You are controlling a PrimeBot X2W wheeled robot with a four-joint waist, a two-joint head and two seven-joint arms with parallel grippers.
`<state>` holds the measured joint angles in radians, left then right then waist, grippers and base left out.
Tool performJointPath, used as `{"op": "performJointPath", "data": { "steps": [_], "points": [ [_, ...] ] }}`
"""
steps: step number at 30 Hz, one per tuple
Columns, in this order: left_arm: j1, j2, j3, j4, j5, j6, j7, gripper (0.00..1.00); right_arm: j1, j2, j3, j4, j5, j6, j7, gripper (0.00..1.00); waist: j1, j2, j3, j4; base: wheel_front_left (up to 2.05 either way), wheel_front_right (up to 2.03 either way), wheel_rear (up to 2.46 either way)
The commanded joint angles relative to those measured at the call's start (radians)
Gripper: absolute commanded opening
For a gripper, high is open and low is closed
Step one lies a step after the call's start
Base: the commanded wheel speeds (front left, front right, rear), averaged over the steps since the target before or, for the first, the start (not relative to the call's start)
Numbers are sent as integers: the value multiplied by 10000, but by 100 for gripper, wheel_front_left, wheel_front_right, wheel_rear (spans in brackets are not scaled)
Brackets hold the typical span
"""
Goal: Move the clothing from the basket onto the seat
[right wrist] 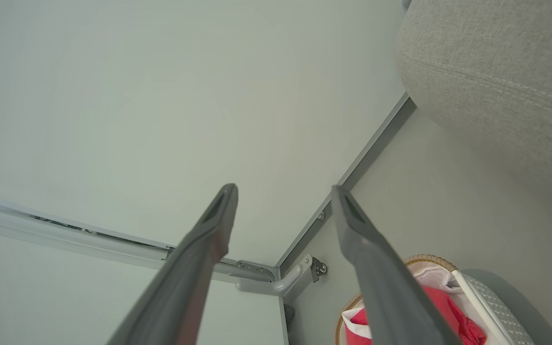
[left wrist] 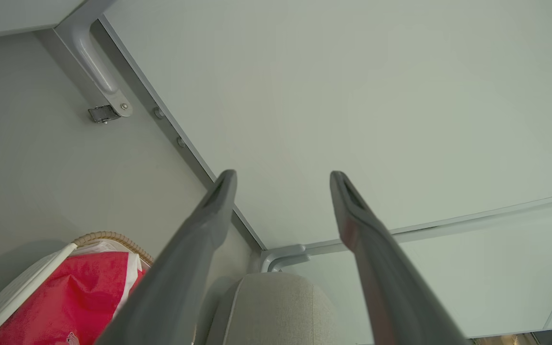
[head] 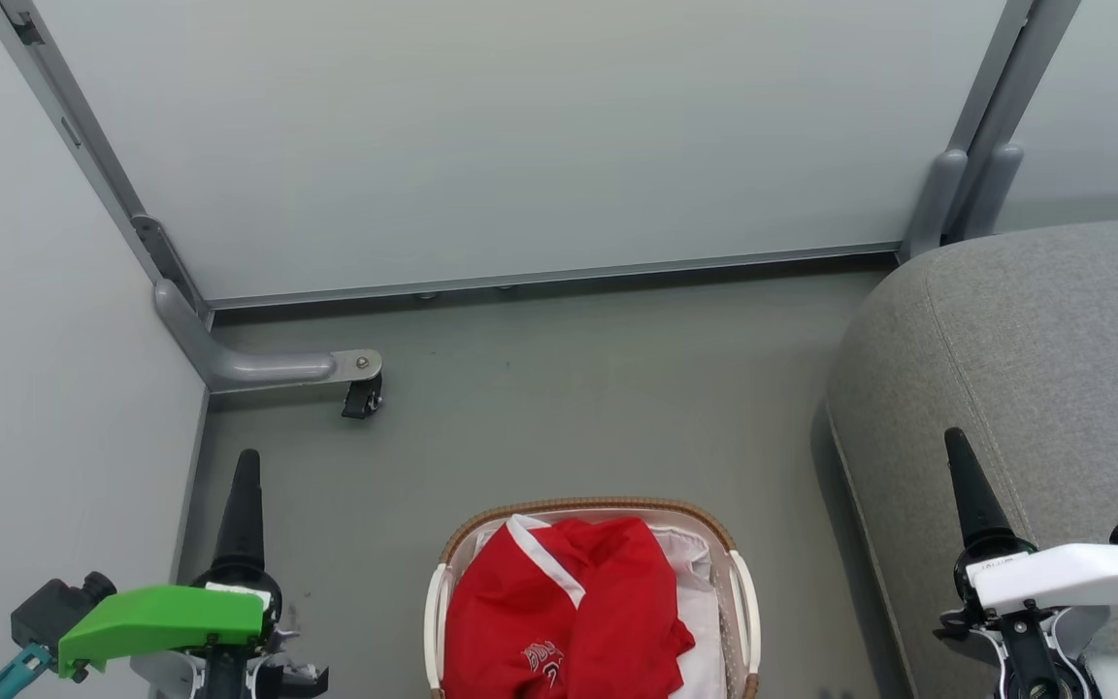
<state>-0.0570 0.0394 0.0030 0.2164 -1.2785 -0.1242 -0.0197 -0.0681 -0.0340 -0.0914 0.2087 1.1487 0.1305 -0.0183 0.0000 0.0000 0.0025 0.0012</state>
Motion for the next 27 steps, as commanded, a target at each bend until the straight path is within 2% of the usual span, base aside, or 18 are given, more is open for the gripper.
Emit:
{"op": "performJointPath", "data": {
  "steps": [1,12,27],
  "points": [
    [-203,59,-51,-241,479,-35,-105,100,5,-90,-33,-243,-480,1,-114,100,0,0,0,3,0,0,0],
    [-95,73,-392,-460,2496,193,-493,100,104,-105,-181,-341,-2631,1,-506,100,0,0,-14,25,0,0,0],
    [169,88,-747,-175,4756,384,-961,100,262,-126,59,-416,-4868,2,-972,100,0,0,-56,37,0,0,0]
  ]
}}
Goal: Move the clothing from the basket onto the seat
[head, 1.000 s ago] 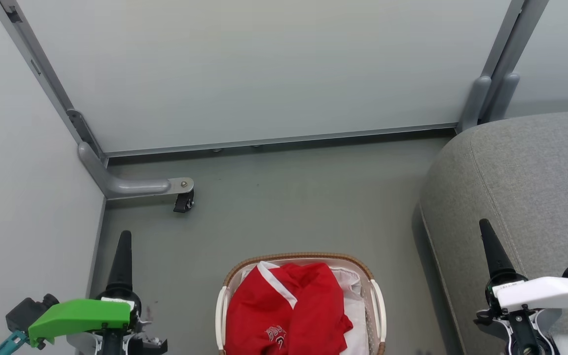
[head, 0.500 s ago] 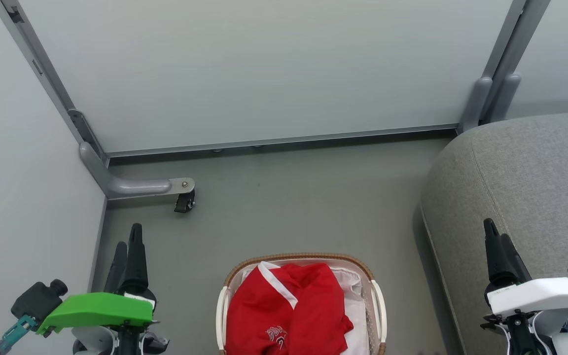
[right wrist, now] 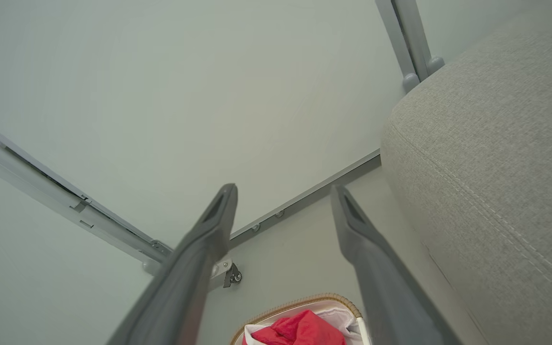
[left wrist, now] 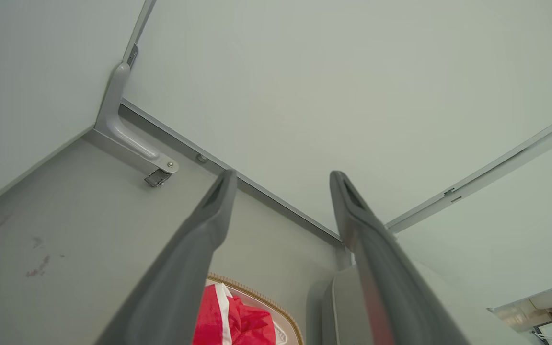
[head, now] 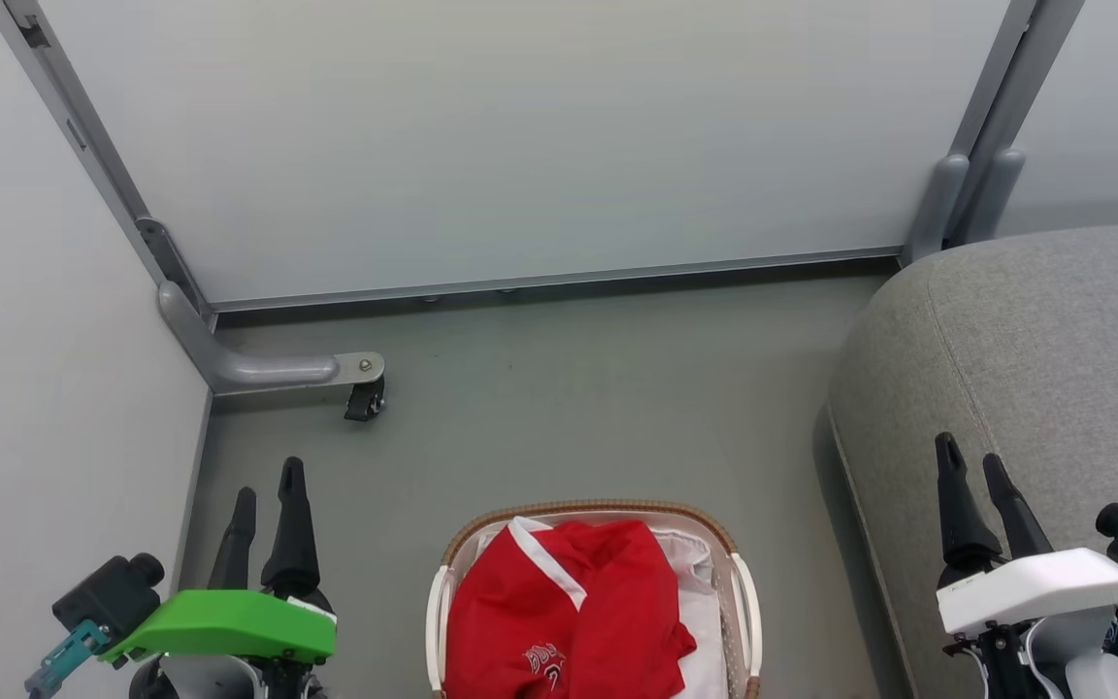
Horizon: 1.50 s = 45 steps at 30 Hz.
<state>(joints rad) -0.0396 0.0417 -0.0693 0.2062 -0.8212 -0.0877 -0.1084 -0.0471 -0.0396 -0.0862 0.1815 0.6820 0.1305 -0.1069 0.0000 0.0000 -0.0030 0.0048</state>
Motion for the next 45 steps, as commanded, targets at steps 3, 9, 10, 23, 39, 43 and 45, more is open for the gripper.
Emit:
{"op": "performJointPath", "data": {
  "steps": [3,9,10,23,39,43,45],
  "points": [
    [35,68,-89,11,464,34,-165,100,89,-74,39,-146,-571,2,-177,100,0,0,-12,11,0,0,0],
    [94,75,-174,177,1129,67,-325,100,145,-82,47,-109,-1309,2,-339,100,0,0,-23,19,0,0,0],
    [108,76,-174,206,1204,75,-354,100,150,-83,53,-100,-1421,2,-366,100,0,0,-23,18,0,0,0],
    [195,88,-428,665,2261,111,-676,100,213,-98,101,-51,-2860,2,-694,100,0,0,-33,57,0,0,0],
    [200,97,-658,971,3606,129,-1032,100,346,-110,131,-89,-4438,3,-1054,100,0,0,-41,119,0,0,0],
    [205,100,-713,993,3883,160,-1113,100,360,-112,142,-101,-4792,3,-1133,100,0,0,-38,134,0,0,0],
    [217,102,-734,1005,4000,162,-1158,100,377,-115,140,-108,-4963,2,-1179,100,0,0,-36,144,0,0,0]
  ]
}}
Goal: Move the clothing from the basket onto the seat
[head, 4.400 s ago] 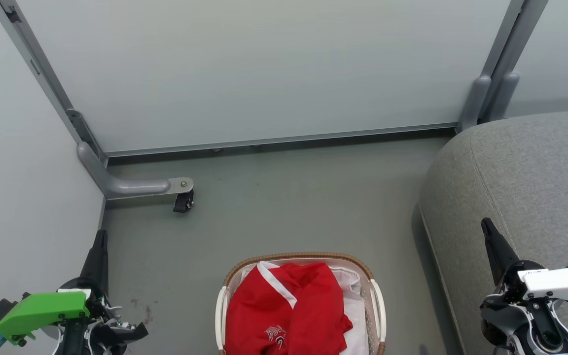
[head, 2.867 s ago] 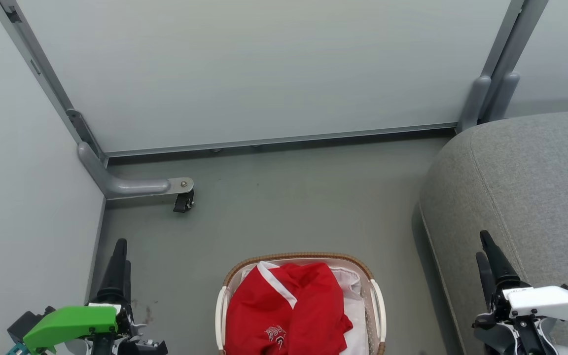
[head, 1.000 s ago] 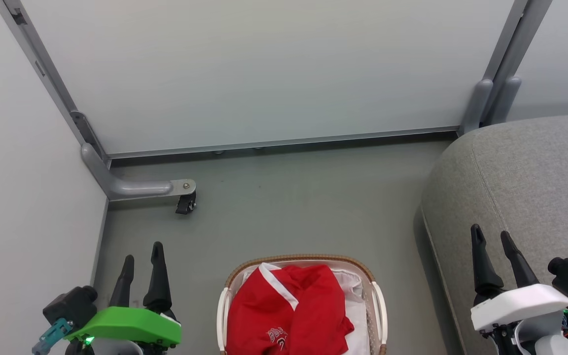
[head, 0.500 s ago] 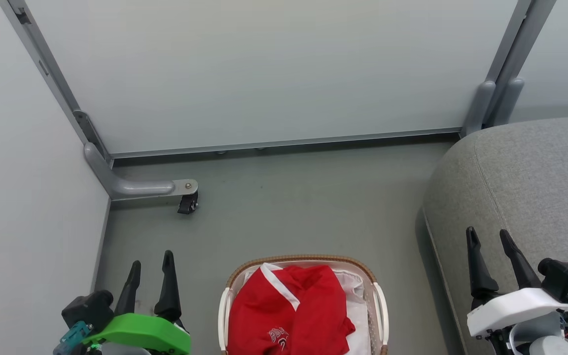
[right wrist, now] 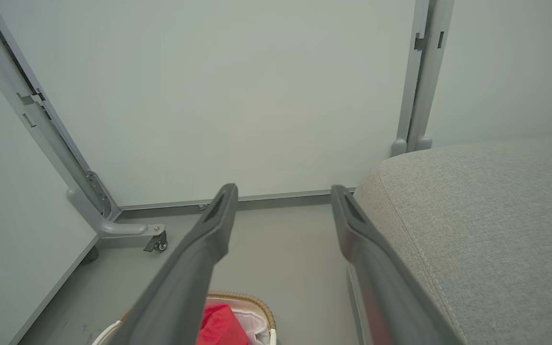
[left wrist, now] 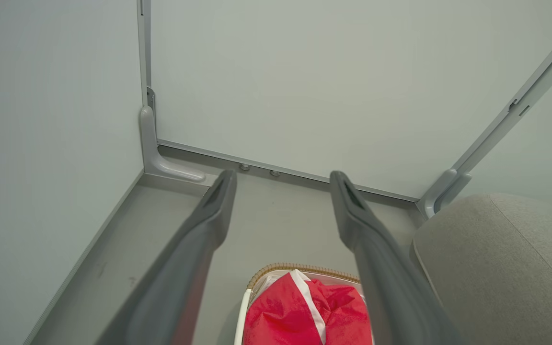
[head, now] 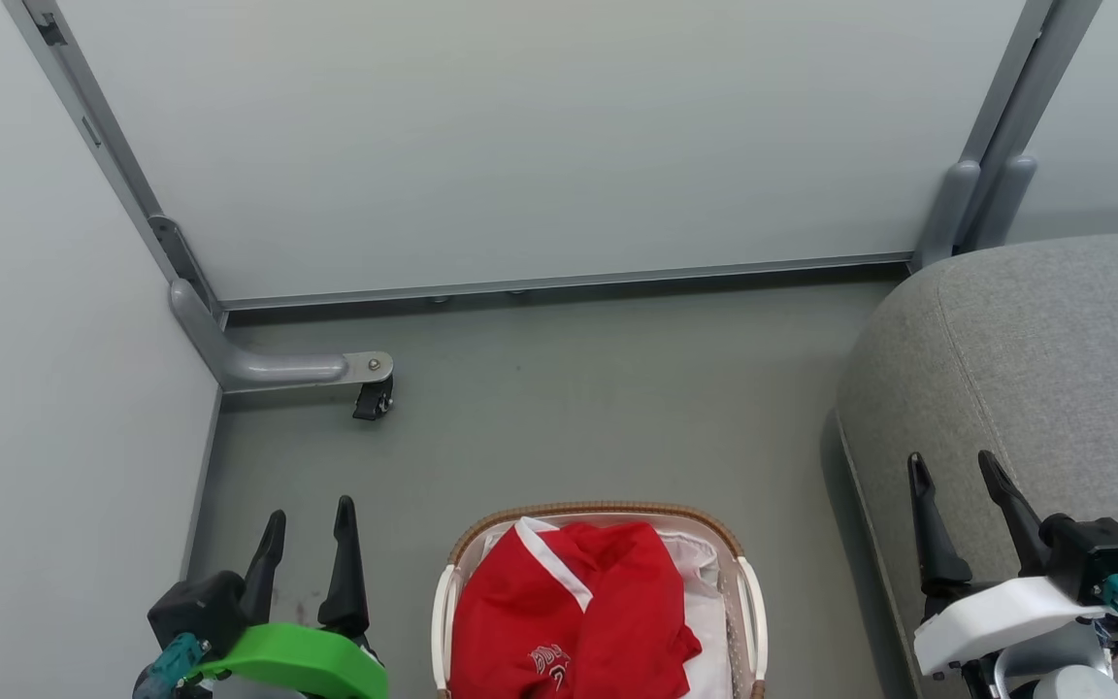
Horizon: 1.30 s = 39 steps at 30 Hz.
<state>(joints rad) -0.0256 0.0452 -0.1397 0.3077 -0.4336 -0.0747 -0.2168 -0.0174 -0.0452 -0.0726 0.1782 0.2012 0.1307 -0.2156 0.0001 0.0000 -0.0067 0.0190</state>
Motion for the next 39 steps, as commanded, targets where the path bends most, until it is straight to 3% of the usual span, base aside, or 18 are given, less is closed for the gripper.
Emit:
{"op": "performJointPath", "data": {
  "steps": [1,24,39],
  "points": [
    [84,67,-46,3,203,40,-105,100,90,-60,3,-80,-250,0,-110,100,-1,0,1,6,0,0,0],
    [144,81,-287,355,1571,111,-510,100,239,-80,-41,-62,-1731,0,-516,100,-1,0,32,82,0,0,0],
    [90,80,-288,476,1517,85,-481,100,184,-77,-72,8,-1607,-1,-513,100,-1,0,54,79,0,0,0]
  ]
}}
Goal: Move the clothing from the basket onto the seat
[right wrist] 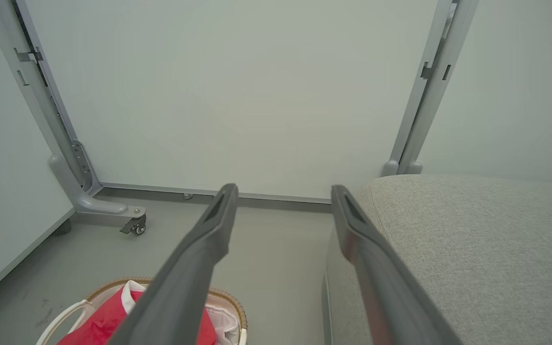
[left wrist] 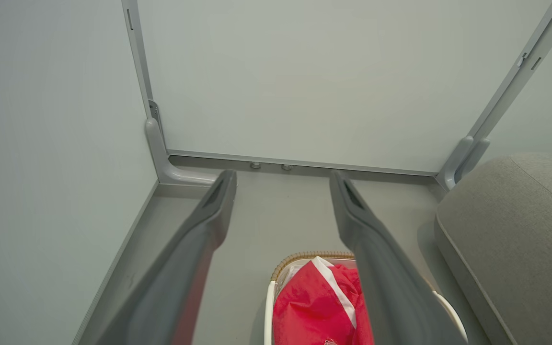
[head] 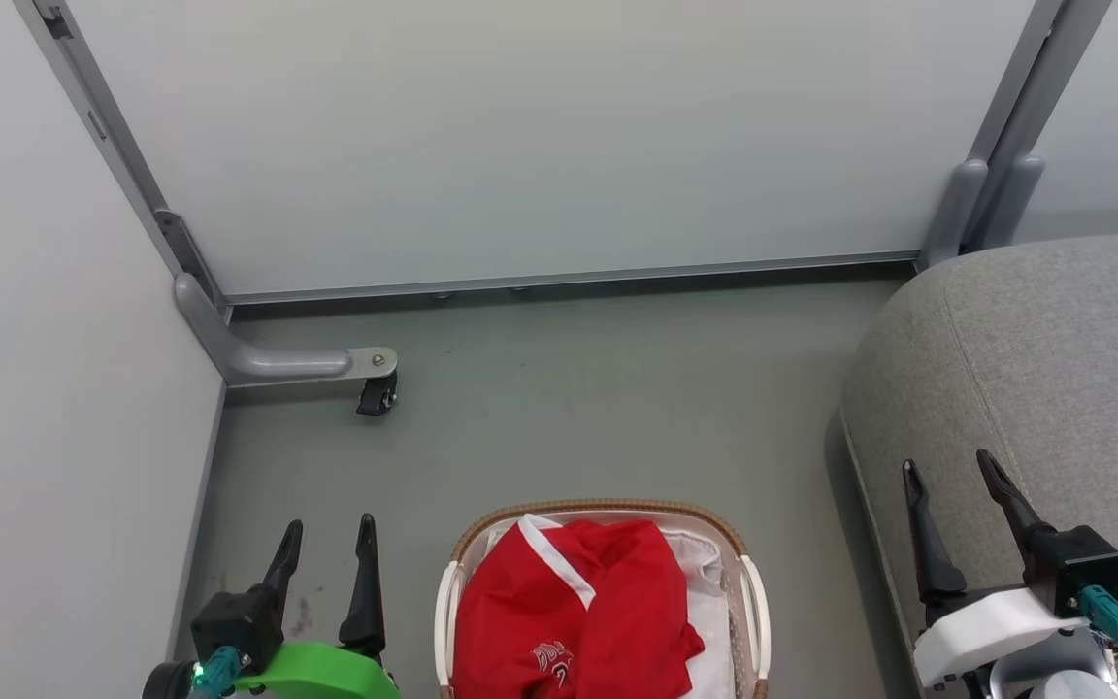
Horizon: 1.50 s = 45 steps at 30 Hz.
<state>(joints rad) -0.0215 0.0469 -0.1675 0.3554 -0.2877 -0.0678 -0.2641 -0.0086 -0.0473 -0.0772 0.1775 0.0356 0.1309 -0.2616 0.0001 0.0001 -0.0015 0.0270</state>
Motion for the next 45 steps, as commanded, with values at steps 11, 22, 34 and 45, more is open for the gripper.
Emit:
{"op": "performJointPath", "data": {
  "steps": [11,22,34,45],
  "points": [
    [-250,63,-260,88,16,20,-7,100,-24,-56,-23,-77,11,-3,-51,100,-1,-1,259,-19,0,0,0],
    [-1997,60,-1155,901,235,-16,-4,100,-1264,-53,220,-455,69,-3,-50,100,-1,-1,2485,-596,0,0,0],
    [-4448,64,-2975,3466,423,-135,-2,100,-3023,-46,304,-803,373,-3,-39,100,-1,-1,5658,-1483,0,0,0],
    [-6070,69,-4696,6093,-14,-410,-2,100,-3830,-43,487,-936,823,-3,-39,100,-1,-1,7312,-2073,0,0,0]
  ]
}}
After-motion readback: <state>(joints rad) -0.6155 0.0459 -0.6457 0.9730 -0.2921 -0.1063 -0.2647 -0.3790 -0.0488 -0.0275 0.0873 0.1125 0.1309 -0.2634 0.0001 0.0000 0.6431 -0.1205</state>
